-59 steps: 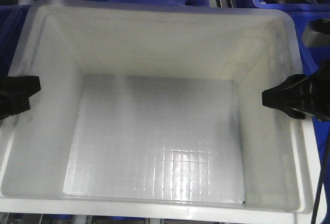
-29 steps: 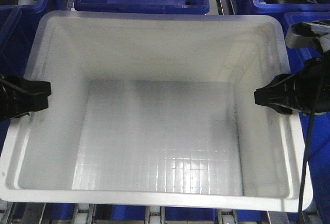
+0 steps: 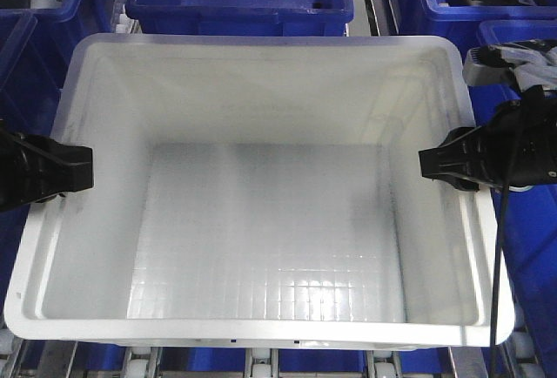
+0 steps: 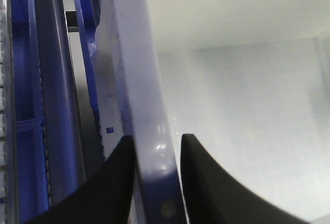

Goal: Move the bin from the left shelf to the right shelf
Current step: 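Push the white tote with both grippers onto the roller shelf between blue bins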

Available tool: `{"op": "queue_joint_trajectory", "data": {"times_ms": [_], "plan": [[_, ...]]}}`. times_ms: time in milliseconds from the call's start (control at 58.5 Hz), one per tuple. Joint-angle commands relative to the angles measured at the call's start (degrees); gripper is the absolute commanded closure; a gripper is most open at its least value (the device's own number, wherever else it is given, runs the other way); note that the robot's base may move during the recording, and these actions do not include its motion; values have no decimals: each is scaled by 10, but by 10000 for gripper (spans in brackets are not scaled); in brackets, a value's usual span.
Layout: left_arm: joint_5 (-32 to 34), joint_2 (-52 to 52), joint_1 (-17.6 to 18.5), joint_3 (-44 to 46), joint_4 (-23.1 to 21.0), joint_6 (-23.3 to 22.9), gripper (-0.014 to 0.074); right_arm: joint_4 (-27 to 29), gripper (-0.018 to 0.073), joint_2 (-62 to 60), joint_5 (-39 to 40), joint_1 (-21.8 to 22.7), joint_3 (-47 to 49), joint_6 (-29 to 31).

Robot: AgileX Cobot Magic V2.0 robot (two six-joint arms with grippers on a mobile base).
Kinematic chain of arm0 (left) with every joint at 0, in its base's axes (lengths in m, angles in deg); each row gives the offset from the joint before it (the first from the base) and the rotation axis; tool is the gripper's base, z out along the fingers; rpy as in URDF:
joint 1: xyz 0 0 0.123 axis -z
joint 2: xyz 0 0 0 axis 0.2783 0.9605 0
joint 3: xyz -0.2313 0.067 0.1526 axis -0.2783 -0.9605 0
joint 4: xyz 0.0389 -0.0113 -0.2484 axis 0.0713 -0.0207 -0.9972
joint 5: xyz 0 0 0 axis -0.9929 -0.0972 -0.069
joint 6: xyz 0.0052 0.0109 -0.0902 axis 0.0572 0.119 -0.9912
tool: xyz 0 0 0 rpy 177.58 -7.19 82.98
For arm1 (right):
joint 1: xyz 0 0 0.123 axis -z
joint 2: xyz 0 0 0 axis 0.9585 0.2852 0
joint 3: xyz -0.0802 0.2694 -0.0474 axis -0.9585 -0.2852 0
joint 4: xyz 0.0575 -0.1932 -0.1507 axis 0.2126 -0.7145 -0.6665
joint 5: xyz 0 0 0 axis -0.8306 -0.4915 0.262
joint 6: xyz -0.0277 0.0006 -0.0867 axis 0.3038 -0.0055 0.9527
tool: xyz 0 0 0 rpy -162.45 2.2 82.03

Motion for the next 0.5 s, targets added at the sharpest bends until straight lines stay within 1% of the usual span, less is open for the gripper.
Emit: {"op": "queue_joint_trajectory", "data": {"times_ms": [0,120,256,376,478], "plan": [[46,-13,8,27,-35,12,603,56,564,-15,67,-5,25,21],[46,-13,8,27,-34,12,601,55,562,-15,71,-5,25,21],[48,-13,8,27,-21,12,585,55,547,-15,71,-5,25,21],[48,-13,8,27,-21,12,543,56,493,-15,67,-5,25,20],[51,-13,8,27,-21,12,489,56,407,-15,66,-5,25,19]]}}
